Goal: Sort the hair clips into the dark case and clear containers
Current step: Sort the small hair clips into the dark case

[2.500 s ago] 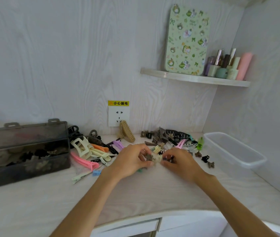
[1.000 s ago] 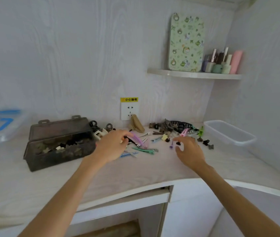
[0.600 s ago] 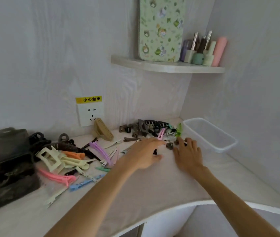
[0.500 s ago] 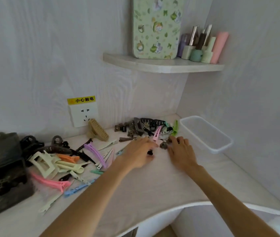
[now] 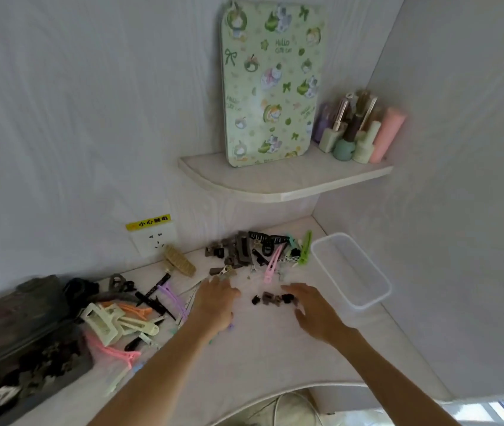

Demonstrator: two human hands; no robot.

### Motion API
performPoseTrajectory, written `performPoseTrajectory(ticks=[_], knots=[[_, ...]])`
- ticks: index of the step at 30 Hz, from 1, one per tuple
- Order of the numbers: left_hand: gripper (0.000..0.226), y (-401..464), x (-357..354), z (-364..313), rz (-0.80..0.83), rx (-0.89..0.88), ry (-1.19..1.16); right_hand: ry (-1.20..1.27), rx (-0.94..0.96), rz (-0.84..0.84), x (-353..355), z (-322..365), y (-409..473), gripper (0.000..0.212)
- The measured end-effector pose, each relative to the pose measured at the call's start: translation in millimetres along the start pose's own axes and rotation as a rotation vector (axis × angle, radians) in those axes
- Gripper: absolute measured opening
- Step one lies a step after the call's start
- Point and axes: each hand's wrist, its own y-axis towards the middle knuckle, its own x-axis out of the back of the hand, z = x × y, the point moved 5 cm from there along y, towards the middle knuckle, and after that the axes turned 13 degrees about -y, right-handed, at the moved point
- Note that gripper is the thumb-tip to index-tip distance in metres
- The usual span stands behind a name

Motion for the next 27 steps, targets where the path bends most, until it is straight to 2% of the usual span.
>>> performPoseTrajectory(ticks=[2,4,7,10,17,20,22,24,27], knots=[[0.044,5,4,-7,-0.035,-0.006,0.035,-0.104,-0.106,-0.008,9,-9,2,0.058],[0.047,12,5,-15,-0.064,-0.020,-0.005,-0.119,-0.139,0.063,9,-13,7,0.061],[0.057,20,-5,-29,0.005,-0.048,-0.168,0.078,-0.052,0.165,2,-9,16,0.058],[0.053,24,-16,-41,0.060,-0.046,-0.374,0.157,0.025,0.153,-1,-1,24,0.052],[0.029,25,-21,-36,-0.149,0.083,-0.557,0.127,0.026,0.034,1,13,41,0.014],[0.023,13,-26,-21,-0.169,0.139,-0.623,0.163,0.038,0.080,-2,19,40,0.015],[0.024,0,-24,-11,-0.193,0.152,-0.709,0.247,0.026,0.117,-5,28,39,0.007],[0.024,-19,-14,0,-0.281,0.160,-0.793,0.342,-0.008,0.131,-6,45,38,0.016],[0.025,-64,3,32,-0.462,0.206,-0.987,0.425,0.058,0.110,4,89,42,0.026]])
